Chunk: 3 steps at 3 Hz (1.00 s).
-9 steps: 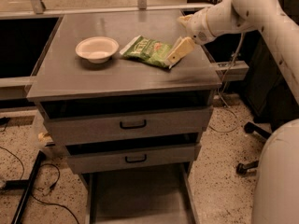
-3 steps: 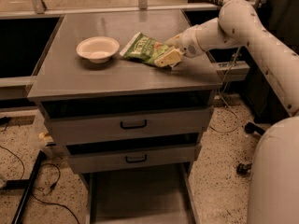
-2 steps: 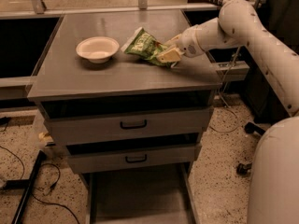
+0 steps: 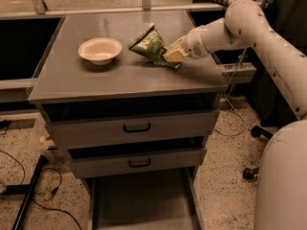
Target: Place green jalapeno chip bag into bottom drawer
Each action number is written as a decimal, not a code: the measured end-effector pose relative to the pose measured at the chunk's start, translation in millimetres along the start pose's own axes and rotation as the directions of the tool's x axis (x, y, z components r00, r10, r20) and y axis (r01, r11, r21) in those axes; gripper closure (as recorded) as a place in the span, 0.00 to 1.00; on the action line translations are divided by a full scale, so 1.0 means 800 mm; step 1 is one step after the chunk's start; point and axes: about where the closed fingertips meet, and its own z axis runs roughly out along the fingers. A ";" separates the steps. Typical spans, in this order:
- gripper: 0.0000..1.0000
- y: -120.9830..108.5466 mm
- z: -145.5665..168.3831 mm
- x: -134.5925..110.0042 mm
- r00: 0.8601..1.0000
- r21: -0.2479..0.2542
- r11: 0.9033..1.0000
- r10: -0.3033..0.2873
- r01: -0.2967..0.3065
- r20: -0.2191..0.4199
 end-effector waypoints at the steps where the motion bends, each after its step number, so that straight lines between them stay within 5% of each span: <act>1: 1.00 0.000 0.000 0.000 1.000 0.000 1.000 0.000 0.000 0.000; 3: 1.00 0.058 -0.033 -0.045 0.997 0.049 0.996 -0.070 0.069 0.014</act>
Offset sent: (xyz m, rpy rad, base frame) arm -0.0565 0.0227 0.0399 -0.0382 -0.1016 -0.0137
